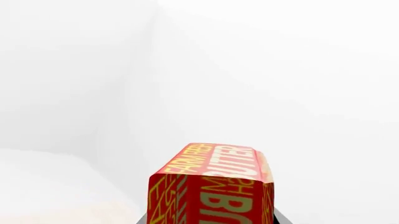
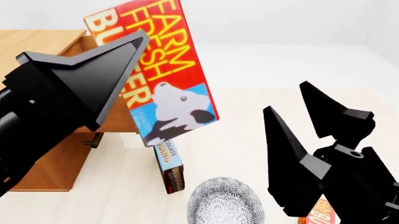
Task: Put the butter at the front in the top drawer of the cabinet and close it.
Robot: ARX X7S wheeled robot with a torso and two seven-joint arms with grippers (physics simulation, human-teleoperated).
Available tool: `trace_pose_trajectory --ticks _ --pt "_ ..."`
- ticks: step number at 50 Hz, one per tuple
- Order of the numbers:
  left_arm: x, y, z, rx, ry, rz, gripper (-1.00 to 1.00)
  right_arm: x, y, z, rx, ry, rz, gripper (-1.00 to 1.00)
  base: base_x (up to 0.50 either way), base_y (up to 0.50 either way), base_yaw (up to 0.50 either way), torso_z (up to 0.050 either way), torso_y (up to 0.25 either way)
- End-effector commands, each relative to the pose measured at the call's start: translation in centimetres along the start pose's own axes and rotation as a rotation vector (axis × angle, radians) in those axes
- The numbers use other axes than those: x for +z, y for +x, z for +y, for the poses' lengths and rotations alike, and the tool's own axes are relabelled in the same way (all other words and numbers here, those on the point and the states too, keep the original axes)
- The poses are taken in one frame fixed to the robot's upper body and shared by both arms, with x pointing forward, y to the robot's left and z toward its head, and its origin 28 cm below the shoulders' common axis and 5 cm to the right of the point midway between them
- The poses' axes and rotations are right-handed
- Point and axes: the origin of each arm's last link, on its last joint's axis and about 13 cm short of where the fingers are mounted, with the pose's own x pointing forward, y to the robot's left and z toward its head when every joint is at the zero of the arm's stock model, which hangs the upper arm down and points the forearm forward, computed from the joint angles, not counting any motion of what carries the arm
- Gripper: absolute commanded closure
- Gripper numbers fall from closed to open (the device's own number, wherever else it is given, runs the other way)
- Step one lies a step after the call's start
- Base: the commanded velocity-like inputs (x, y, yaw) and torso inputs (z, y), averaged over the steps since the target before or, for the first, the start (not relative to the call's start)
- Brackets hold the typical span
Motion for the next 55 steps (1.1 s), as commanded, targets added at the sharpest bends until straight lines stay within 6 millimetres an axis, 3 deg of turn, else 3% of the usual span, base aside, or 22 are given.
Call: trace_pose_trajectory --ticks 1,28,39,55 --pt "1.0 -0.1 -0.7 0.004 0.025 -0.023 1.00 -0.3 0.6 0.2 -0.172 -0.223 -0.025 -1.00 0.00 0.00 0.00 0.000 0.000" --pt "3.5 0.0 -2.5 0.104 0.160 0.000 1.00 -2.5 3.1 0.1 -0.364 -0.616 -0.047 -1.00 0.00 0.00 0.00 0.000 0.001" --pt "4.7 0.2 -2.9 0.185 0.234 0.029 1.00 -2.7 3.2 0.0 -0.392 -0.653 -0.054 -1.00 0.00 0.00 0.00 0.001 0.000" --pt "8.0 1.0 -3.6 0.374 0.400 0.081 1.00 -3.3 3.2 -0.1 -0.385 -0.657 -0.043 -1.00 0.00 0.00 0.00 0.001 0.001"
